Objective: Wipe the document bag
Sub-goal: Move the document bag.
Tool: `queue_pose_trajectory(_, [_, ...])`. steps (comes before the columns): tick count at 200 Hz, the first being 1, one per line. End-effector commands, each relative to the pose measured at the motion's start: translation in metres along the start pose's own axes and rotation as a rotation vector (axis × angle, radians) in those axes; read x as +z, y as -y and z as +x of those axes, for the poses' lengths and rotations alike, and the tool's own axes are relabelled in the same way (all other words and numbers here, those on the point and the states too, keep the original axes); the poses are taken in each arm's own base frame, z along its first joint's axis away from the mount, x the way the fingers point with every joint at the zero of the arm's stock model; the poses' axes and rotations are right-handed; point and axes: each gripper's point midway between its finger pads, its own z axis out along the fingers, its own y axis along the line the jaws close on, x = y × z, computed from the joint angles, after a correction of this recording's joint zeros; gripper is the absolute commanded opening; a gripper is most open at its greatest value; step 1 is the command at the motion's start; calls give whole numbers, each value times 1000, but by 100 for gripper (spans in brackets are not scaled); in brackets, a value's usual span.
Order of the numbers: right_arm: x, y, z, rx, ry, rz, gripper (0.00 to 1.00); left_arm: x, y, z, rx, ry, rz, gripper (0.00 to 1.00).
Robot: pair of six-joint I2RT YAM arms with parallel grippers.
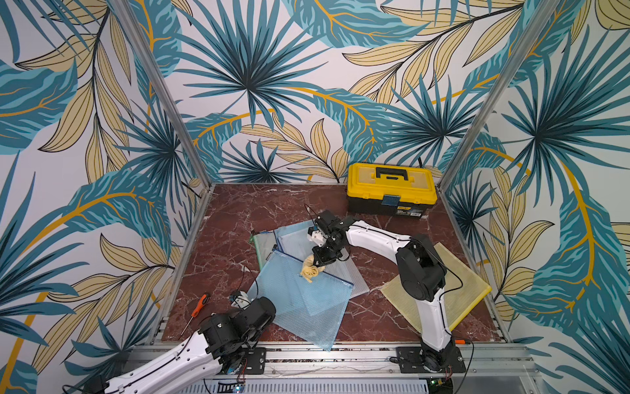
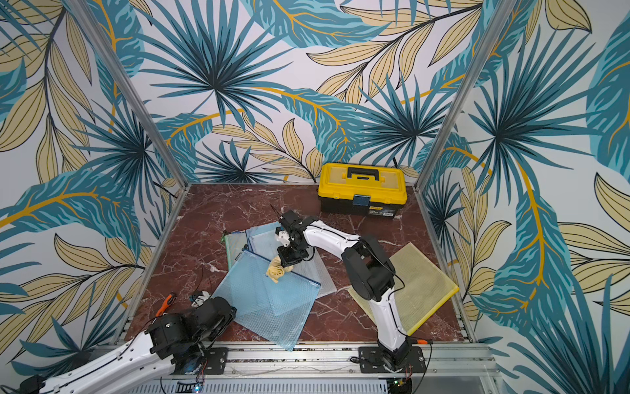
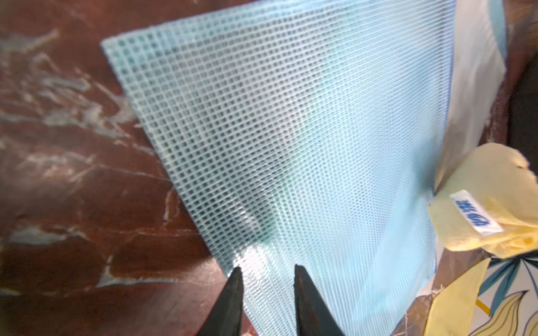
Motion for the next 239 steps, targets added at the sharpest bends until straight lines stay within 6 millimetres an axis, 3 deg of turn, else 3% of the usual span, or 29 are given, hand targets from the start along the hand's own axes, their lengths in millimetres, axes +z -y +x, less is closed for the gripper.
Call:
queue_pose_trajectory(1, [1,-5,4,-5,-3,-11,0,-3,6,-13,7,70,49,24])
queue_pose_trajectory(24, [2,-6,4,-6,-7,-13,0,-5,9,-15,12,77,63,25])
queue_pose_trajectory(35, [1,-5,5,-6,-11,-10,0,-8,13,-9,43,44,73,39])
queue_pose_trajectory(41, [2,-5,6,-7,-10,-10,0,-9,14,-6,47,25,71,42])
queue_pose_trajectory(81, [6,-4,10,1,-20,-12,0,-2,2,15,68,-81,-63,42])
queue_pose_trajectory(106, [6,-3,13,-4,-24,-4,0,0,0,17,80,-88,-124,42])
queue_pose_trajectory(194, [13,5,20,7,-37,17,0,10,-27,33,-47,-178,-67,42])
queue_pose_trajectory(239, [18,7,25,47,-42,16,0,16,-37,30,-47,-153,-106,41])
